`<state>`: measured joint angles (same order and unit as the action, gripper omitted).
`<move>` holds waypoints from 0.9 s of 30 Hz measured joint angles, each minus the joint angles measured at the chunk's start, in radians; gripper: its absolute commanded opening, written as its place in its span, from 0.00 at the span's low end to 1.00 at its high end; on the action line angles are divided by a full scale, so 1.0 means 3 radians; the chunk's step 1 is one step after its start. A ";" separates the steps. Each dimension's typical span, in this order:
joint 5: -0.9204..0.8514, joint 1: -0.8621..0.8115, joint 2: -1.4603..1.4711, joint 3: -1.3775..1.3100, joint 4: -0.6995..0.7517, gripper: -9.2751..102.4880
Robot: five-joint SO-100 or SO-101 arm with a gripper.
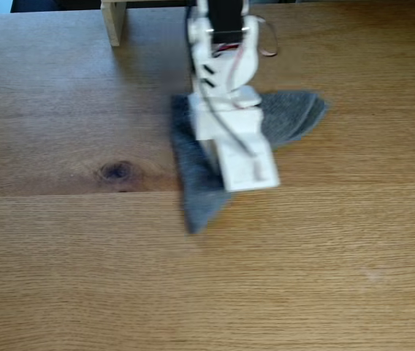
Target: Clean the area in front of the robot
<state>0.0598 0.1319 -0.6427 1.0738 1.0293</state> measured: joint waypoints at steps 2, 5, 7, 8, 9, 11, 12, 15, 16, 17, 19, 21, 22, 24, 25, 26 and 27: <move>0.0072 0.0261 -0.0061 0.0159 -0.0194 0.08; 0.0153 0.0537 -0.0107 0.0399 -0.0654 0.08; 0.0164 0.0608 -0.0107 0.0552 -0.1033 0.08; 0.0164 0.0608 -0.0107 0.0629 -0.1237 0.08; 0.0164 0.0608 -0.0107 0.0706 -0.1462 0.08; 0.0066 0.0573 0.0000 0.0808 -0.1953 0.08; 0.0000 0.0516 0.0077 0.0828 -0.2173 0.08; -0.0189 0.0317 0.0276 0.0839 -0.2690 0.08; -0.0230 0.0240 0.0312 0.0839 -0.2802 0.08; -0.0291 0.0174 0.0337 0.0839 -0.2884 0.08; -0.0409 -0.0041 0.0389 0.0839 -0.3012 0.08; -0.0547 -0.0291 0.0404 0.0839 -0.3068 0.08; -0.0603 -0.0419 0.0404 0.0839 -0.3068 0.08; -0.0660 -0.0670 0.0399 0.0839 -0.2935 0.08; -0.0665 -0.0772 0.0399 0.0839 -0.2853 0.08; -0.0665 -0.0869 0.0363 0.0833 -0.2751 0.08; -0.0665 -0.0941 0.0317 0.0833 -0.2633 0.08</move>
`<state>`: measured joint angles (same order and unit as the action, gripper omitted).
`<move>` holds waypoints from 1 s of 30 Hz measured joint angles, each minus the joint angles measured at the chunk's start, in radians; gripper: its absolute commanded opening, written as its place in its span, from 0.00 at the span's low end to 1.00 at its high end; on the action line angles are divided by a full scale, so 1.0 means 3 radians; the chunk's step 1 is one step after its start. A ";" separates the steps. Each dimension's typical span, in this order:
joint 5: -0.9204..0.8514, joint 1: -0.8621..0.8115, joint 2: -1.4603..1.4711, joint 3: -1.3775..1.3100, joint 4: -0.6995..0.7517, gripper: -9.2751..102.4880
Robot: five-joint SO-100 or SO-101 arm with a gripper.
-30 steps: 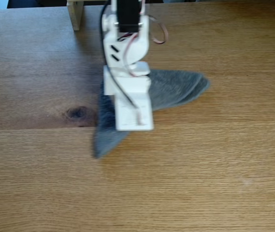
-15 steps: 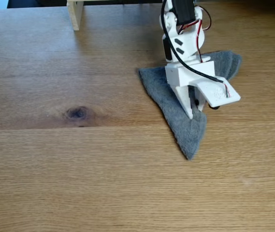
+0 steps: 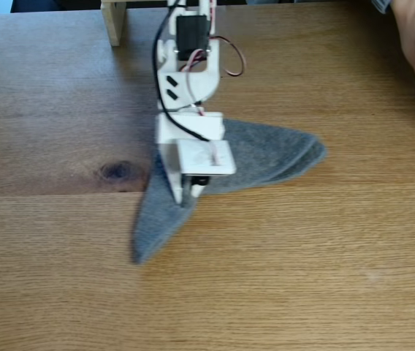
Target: Clean the area in front of the robot
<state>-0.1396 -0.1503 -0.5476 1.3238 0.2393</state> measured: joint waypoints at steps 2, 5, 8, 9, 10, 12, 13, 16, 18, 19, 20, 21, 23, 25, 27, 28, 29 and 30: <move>0.0000 -0.0123 -0.0133 0.0000 0.0363 0.08; 0.0174 -0.0261 -0.0424 0.0000 0.1099 0.08; 0.0363 -0.0332 -0.0716 0.0046 0.1754 0.08; 0.0435 -0.0337 -0.0798 0.0061 0.1928 0.08; 0.0491 -0.0343 -0.0869 0.0077 0.2061 0.08; 0.0568 -0.0332 -0.1058 0.0102 0.2301 0.08; 0.0603 -0.0312 -0.1156 0.0107 0.2393 0.08; 0.0629 -0.0245 -0.1478 0.0112 0.2649 0.08; 0.0608 -0.0245 -0.1723 0.0112 0.2812 0.08; 0.0568 -0.0266 -0.1856 0.0112 0.2899 0.08; 0.0516 -0.0307 -0.1979 0.0112 0.2976 0.08; 0.0455 -0.0363 -0.2107 0.0112 0.3063 0.08; 0.0281 -0.0537 -0.2321 0.0112 0.3216 0.08; 0.0072 -0.0798 -0.2465 0.0112 0.3354 0.08; -0.0210 -0.1104 -0.2511 0.0112 0.3497 0.08; -0.0358 -0.1268 -0.2511 0.0112 0.3549 0.08; -0.0511 -0.1427 -0.2511 0.0143 0.3579 0.08; -0.0660 -0.1585 -0.2506 0.0199 0.3579 0.08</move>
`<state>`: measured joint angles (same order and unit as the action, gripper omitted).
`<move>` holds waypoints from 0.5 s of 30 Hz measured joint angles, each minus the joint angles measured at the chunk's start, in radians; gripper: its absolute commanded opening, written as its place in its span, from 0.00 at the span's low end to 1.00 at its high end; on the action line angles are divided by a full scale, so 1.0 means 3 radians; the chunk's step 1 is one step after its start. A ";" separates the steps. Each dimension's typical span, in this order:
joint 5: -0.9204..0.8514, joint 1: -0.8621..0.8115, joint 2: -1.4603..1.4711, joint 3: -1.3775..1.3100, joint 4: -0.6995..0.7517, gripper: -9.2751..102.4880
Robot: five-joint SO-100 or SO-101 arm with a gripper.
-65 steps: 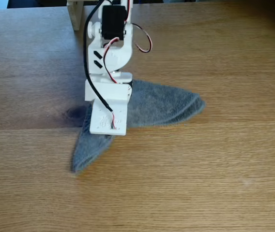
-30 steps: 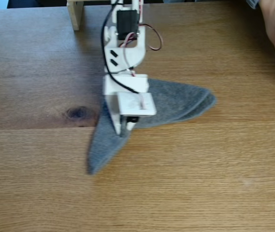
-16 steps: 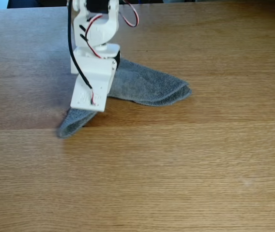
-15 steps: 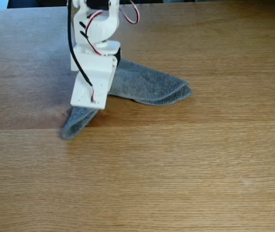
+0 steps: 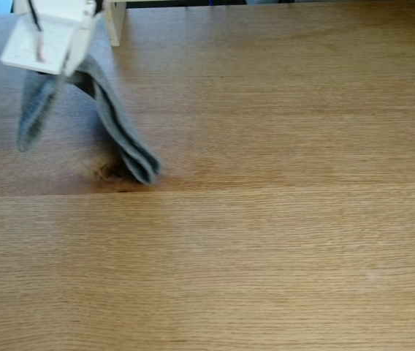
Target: Clean the area in front of the robot
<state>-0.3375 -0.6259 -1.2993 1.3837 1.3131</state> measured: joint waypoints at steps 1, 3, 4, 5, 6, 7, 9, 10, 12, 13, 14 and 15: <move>-0.0143 -0.0148 0.0000 0.0077 -0.0015 0.08; -0.0394 -0.0430 0.0000 0.0271 -0.0066 0.08; -0.0501 -0.0532 0.0010 0.0394 -0.0128 0.08; -0.0603 -0.0614 0.0020 0.0527 -0.0215 0.08; -0.0695 -0.0675 0.0020 0.0670 -0.0312 0.08; -0.0787 -0.0721 0.0020 0.0823 -0.0414 0.08; -0.0961 -0.0782 0.0020 0.1171 -0.0731 0.08; -0.1043 -0.0798 0.0020 0.1345 -0.0910 0.08; -0.1248 -0.0813 -0.0005 0.1703 -0.1222 0.08; -0.1365 -0.0813 -0.0041 0.1892 -0.1360 0.08; -0.1488 -0.0803 -0.0092 0.2076 -0.1519 0.08; -0.1606 -0.0782 -0.0159 0.2255 -0.1698 0.08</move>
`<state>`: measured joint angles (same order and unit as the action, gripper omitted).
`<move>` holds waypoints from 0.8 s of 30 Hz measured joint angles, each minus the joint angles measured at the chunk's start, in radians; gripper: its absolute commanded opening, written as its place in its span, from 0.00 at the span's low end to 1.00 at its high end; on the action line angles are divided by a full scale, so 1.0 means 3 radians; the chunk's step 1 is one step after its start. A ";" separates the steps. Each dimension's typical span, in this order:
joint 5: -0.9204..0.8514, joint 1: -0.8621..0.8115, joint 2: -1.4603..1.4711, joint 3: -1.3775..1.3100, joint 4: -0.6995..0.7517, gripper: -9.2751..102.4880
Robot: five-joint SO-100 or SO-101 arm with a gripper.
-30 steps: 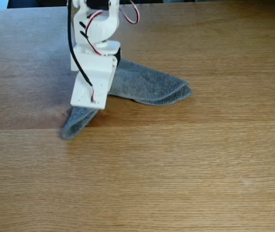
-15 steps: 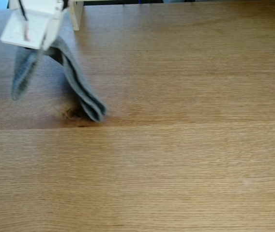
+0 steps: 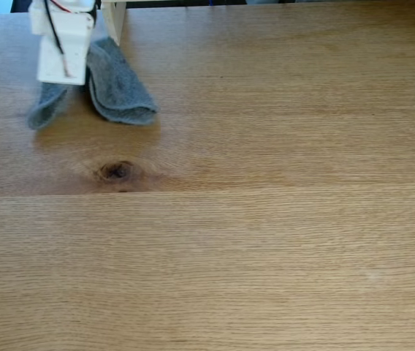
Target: Clean the area in front of the robot
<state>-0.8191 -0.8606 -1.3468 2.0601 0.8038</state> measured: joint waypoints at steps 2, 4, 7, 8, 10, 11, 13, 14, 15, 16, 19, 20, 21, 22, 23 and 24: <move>-0.0199 0.0015 -0.0133 0.0348 -0.0394 0.08; -0.0317 0.0026 -0.0235 0.0675 -0.0859 0.08; -0.0368 0.0097 -0.0332 0.1115 -0.1549 0.15; -0.0332 0.0123 -0.0353 0.1232 -0.1754 0.22; -0.0199 0.0143 -0.0368 0.1447 -0.2127 0.30; -0.0123 0.0143 -0.0373 0.1524 -0.2286 0.33; 0.0031 0.0128 -0.0373 0.1626 -0.2485 0.35; 0.0097 0.0123 -0.0373 0.1646 -0.2536 0.36; 0.0169 0.0123 -0.0373 0.1646 -0.2572 0.37; 0.0235 0.0123 -0.0373 0.1646 -0.2608 0.38; 0.0440 0.0107 -0.0414 0.1646 -0.2684 0.42; 0.0486 0.0107 -0.0440 0.1652 -0.2700 0.42; 0.0532 0.0107 -0.0486 0.1657 -0.2710 0.42; 0.0588 0.0107 -0.0537 0.1662 -0.2715 0.42; 0.0629 0.0128 -0.0593 0.1667 -0.2705 0.41; 0.0675 0.0164 -0.0670 0.1667 -0.2679 0.41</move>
<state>-0.6167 -0.8115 -1.5478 2.5602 0.0000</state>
